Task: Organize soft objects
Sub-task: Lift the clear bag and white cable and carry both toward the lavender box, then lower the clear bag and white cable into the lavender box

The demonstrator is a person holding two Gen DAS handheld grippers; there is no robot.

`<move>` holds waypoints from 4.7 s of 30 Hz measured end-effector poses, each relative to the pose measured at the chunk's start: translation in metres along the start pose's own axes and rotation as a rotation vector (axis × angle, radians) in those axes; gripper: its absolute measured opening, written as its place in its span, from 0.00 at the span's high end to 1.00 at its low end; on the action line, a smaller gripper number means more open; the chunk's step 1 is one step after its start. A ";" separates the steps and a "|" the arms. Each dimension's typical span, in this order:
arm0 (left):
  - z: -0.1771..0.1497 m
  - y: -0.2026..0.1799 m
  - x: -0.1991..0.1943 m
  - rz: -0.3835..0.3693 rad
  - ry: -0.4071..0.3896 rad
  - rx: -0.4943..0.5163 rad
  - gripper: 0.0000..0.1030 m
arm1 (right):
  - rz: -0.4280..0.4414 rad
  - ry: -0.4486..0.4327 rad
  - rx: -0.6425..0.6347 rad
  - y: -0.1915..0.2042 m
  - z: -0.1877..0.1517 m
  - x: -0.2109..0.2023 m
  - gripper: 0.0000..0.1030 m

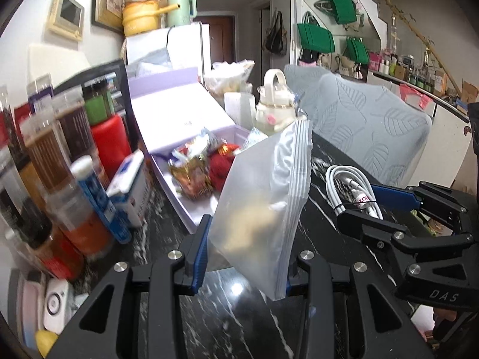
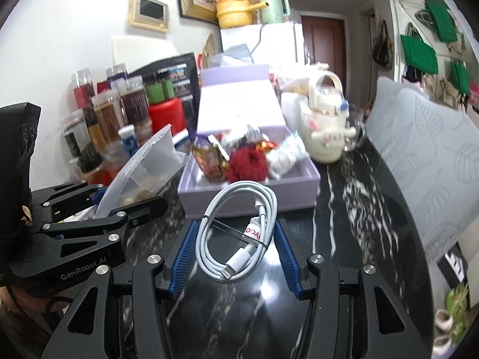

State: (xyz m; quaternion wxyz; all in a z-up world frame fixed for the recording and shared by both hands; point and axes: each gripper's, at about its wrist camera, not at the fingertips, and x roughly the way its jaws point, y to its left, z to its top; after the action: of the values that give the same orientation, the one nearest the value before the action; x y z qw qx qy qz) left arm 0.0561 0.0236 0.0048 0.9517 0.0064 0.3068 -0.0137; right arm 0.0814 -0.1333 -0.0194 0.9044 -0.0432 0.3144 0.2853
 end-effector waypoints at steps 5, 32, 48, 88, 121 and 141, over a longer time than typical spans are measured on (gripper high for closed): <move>0.021 0.009 -0.001 0.020 -0.046 0.000 0.64 | 0.007 -0.050 -0.030 0.004 0.025 -0.003 0.49; 0.157 0.064 0.057 0.104 -0.224 -0.022 0.64 | 0.060 -0.245 -0.110 -0.011 0.185 0.048 0.49; 0.151 0.068 0.121 0.129 -0.098 -0.023 0.64 | 0.072 -0.154 -0.080 -0.037 0.193 0.110 0.49; 0.110 0.071 0.237 0.105 0.259 -0.017 0.64 | 0.033 0.141 -0.058 -0.055 0.167 0.202 0.49; 0.092 0.059 0.284 0.126 0.384 0.057 0.64 | 0.000 0.288 -0.041 -0.062 0.152 0.249 0.49; 0.100 0.056 0.277 0.156 0.380 0.068 0.64 | -0.018 0.285 -0.035 -0.064 0.153 0.244 0.48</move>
State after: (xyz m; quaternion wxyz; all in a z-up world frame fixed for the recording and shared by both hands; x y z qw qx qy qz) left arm 0.3410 0.0716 -0.0758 0.8741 0.0646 0.4786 0.0513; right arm 0.3555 -0.0278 -0.0483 0.8521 -0.1021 0.4343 0.2737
